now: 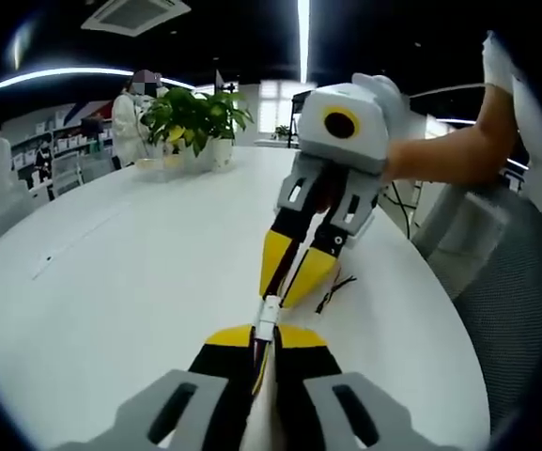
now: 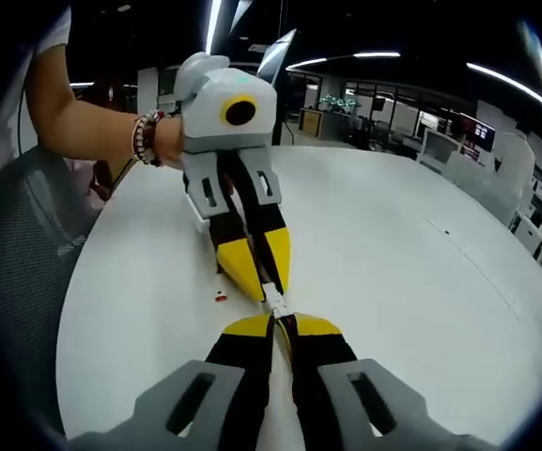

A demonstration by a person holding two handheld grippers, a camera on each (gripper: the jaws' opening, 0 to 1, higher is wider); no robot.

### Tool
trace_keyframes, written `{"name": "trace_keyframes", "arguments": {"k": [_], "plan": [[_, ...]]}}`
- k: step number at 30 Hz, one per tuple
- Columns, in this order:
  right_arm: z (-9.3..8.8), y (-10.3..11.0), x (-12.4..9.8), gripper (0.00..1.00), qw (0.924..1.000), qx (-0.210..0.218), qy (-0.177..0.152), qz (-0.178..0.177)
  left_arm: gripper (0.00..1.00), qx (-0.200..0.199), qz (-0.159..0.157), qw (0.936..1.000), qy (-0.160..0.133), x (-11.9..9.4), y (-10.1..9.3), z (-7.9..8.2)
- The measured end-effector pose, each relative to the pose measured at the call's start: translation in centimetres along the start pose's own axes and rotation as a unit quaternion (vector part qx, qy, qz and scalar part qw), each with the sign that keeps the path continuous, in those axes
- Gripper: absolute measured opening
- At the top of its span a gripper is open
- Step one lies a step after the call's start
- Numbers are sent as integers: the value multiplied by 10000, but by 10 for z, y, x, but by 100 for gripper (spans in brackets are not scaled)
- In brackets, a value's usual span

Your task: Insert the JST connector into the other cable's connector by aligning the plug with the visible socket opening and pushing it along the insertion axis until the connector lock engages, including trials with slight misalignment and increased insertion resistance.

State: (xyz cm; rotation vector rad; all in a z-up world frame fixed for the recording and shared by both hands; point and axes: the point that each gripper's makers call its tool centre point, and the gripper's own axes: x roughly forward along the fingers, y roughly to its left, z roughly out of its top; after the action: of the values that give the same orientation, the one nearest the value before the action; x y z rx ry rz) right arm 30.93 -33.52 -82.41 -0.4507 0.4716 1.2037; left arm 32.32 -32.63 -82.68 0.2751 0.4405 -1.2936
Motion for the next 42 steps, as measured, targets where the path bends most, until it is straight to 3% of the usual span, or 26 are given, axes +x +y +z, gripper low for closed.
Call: {"name": "trace_keyframes", "arguments": {"k": [7,8,15,31,42], "plan": [[3,0,-3,3,10000,20,-62,11,4,-20,21,9999,131,-2,-4,-6],[5,2,-3,3,9999,37,-113,41,0,57,-14,9999,128,-3,-6,-7],[7,5,-2,3,9999,0,-129,63,0,492,-74,9986,175,-4,-10,-7],[9,2,0,4,9995,134,-287,-9,0,410,47,9990,162,-7,-6,-3],[0,-1,6,5,9998,-74,-169,-77,0,360,87,9989,280,-3,-5,-9]]}}
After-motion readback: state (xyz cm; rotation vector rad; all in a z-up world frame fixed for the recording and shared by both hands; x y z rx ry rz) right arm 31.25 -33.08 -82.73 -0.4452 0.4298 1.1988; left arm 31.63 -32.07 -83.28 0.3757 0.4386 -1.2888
